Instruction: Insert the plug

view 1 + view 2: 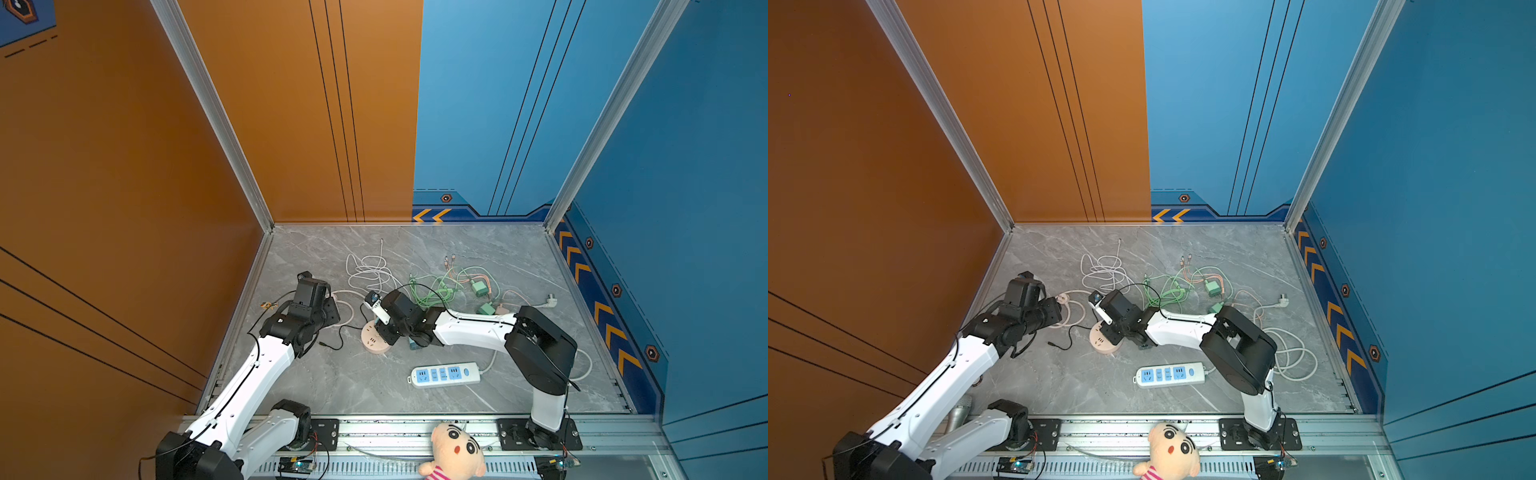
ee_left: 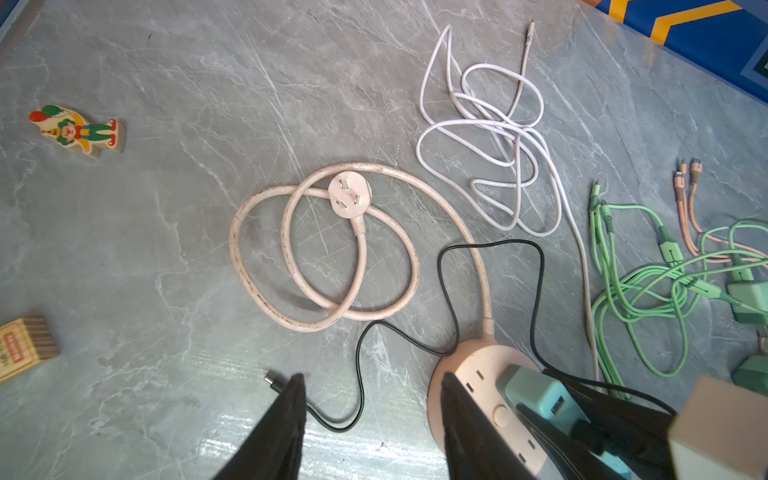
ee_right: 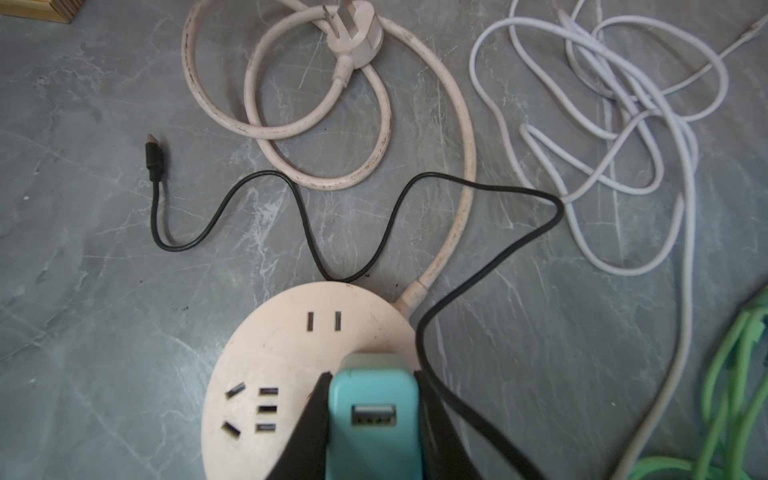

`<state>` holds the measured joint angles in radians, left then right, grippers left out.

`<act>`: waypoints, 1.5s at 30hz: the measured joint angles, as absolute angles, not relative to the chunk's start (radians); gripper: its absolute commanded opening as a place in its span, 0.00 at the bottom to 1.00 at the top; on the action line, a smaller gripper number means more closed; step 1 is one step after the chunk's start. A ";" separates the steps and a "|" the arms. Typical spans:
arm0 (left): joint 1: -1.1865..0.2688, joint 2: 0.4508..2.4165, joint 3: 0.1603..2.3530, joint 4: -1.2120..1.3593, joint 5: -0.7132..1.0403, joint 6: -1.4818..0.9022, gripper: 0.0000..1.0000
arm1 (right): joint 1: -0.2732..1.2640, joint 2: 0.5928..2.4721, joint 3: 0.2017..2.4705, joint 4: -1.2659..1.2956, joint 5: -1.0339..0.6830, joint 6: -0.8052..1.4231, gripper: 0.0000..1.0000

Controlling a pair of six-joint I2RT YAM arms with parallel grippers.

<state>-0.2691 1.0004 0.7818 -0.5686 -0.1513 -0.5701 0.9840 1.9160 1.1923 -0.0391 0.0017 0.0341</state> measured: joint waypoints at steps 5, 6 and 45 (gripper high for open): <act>-0.269 1.001 0.782 -0.569 -0.151 -0.574 0.53 | 0.984 1.916 1.200 -0.036 0.002 0.031 0.00; -0.269 1.001 0.782 -0.569 -0.152 -0.574 0.53 | 0.984 1.916 1.205 -0.037 0.002 0.029 0.00; -0.268 0.986 0.782 -0.569 -0.152 -0.596 0.57 | 0.949 1.943 1.332 -0.340 -0.041 0.008 0.51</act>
<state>-0.2684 0.9859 0.7818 -0.5686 -0.1524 -0.5961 0.9489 1.9430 1.3319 -0.3397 -0.0414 0.0078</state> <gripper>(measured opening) 0.565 0.504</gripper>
